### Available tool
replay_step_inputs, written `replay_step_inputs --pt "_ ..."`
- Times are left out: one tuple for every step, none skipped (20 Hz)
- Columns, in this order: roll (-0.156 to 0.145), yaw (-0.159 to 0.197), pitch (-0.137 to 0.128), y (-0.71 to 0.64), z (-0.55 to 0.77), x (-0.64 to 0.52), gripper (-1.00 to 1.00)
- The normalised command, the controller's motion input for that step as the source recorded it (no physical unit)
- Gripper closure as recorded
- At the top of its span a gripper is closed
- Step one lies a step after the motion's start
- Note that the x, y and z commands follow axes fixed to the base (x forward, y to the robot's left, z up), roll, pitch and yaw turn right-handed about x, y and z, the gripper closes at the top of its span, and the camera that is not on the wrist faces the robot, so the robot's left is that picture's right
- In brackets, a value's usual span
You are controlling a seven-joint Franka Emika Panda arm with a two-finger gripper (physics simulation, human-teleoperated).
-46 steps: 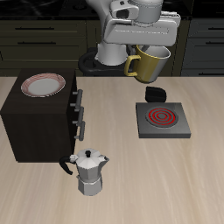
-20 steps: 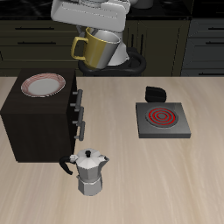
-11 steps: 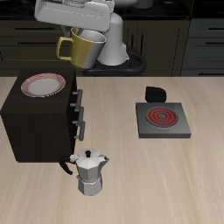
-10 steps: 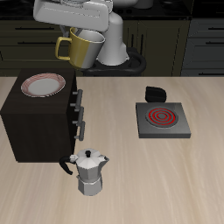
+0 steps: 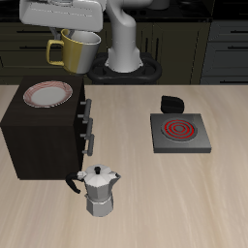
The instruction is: Place the mug on the plate
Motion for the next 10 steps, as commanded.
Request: replay_step_inputs --pt "0.056 -0.030 0.021 -0.25 -0.10 -0.12 1.00" --pt "0.048 0.093 -0.056 -0.27 -0.05 -0.05 1.00" --pt "-0.012 -0.024 0.017 -0.39 -0.06 -0.03 1.00" --pt "-0.042 -0.039 -0.014 -0.32 -0.03 -0.04 1.00" --pt "0.028 -0.037 -0.016 -0.32 -0.05 0.00 1.00" --pt "-0.051 -0.070 0.000 -0.42 -0.03 0.01 1.00" --pt "-0.042 -0.034 0.009 -0.35 -0.06 0.06 1.00" --pt "0.026 -0.028 0.028 -0.30 -0.09 0.02 1.00" --pt "-0.027 -0.027 -0.017 -0.32 -0.03 -0.01 1.00" --pt "-0.036 0.014 -0.025 -0.27 -0.03 0.01 1.00"
